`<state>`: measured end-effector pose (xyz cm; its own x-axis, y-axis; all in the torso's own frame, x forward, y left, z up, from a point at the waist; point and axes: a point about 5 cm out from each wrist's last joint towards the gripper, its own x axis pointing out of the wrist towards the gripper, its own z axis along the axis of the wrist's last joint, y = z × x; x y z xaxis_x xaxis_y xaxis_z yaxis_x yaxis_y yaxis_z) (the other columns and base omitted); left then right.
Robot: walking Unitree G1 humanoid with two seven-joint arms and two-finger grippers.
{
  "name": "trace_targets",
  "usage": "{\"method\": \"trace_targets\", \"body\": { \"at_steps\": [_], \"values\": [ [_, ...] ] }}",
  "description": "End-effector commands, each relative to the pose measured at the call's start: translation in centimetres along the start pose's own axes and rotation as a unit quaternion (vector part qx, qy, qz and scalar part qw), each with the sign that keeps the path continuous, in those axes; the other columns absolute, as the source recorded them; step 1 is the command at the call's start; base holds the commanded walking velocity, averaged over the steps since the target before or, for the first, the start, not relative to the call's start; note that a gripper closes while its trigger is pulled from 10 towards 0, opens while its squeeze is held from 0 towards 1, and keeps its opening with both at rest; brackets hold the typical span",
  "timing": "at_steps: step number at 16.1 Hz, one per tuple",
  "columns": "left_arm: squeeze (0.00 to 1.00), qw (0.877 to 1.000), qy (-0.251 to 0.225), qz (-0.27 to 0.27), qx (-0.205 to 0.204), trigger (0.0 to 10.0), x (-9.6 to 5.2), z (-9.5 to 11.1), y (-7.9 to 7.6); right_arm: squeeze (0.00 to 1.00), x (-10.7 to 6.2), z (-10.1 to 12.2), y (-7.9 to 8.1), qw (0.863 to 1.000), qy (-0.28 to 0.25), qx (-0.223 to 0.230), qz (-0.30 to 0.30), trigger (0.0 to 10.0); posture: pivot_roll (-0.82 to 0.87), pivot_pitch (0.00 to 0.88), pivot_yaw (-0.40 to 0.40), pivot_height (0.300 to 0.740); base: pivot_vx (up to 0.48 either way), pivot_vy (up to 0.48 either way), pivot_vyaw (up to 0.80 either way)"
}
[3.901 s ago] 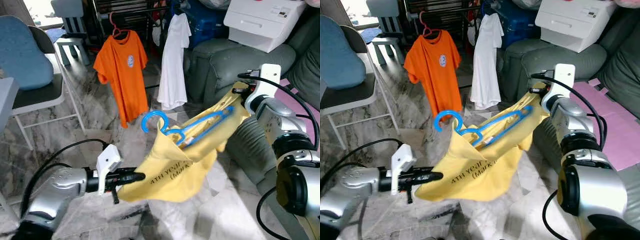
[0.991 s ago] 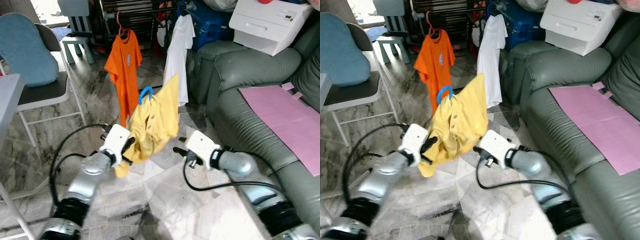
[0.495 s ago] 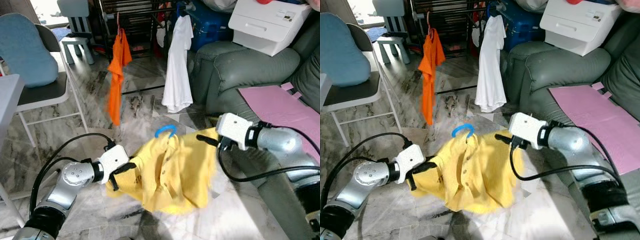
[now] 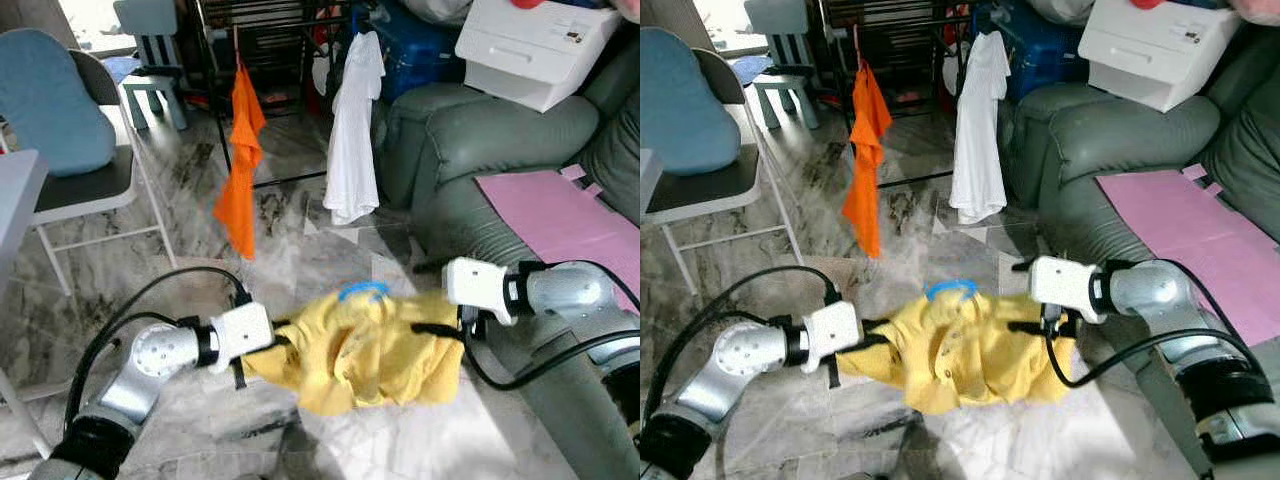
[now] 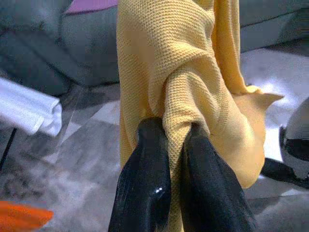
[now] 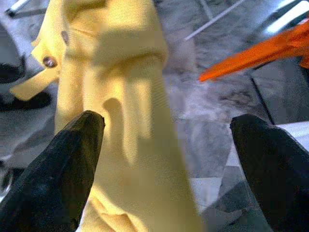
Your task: Hang hanger
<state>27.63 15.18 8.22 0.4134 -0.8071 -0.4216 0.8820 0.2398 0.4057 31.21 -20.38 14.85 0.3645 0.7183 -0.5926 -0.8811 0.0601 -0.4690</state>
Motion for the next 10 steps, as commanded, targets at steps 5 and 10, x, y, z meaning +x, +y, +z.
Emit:
{"method": "trace_targets", "body": {
  "at_steps": [5,10],
  "values": [
    [0.00,0.999,-0.024,-0.006,0.028,10.0,0.0,1.1,0.0,0.00,0.6,0.5,-0.2,0.997,0.007,-0.033,0.062,0.0,-0.13,0.044,0.017,0.740,0.000,0.000,0.00],
    [0.00,0.999,-0.025,-0.002,0.032,10.0,0.0,1.3,0.3,0.00,1.2,0.1,0.5,0.995,0.011,-0.027,0.093,0.0,-0.13,0.045,0.017,0.740,0.000,0.000,0.00]
  ]
}}
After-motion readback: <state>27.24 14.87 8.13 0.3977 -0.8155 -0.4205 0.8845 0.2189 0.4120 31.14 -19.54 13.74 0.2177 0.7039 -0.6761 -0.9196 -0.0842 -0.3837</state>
